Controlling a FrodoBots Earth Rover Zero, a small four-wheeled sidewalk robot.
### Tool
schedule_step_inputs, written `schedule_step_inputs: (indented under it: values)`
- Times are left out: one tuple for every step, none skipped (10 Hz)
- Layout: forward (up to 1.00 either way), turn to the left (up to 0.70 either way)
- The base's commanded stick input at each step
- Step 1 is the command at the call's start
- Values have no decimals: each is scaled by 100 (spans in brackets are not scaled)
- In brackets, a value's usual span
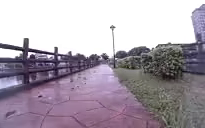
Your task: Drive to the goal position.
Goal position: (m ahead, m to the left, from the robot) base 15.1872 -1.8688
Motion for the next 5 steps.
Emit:
schedule_step_inputs:
  values:
    - [70, 0]
    - [70, 0]
    - [70, 0]
    - [70, 0]
    - [70, 0]
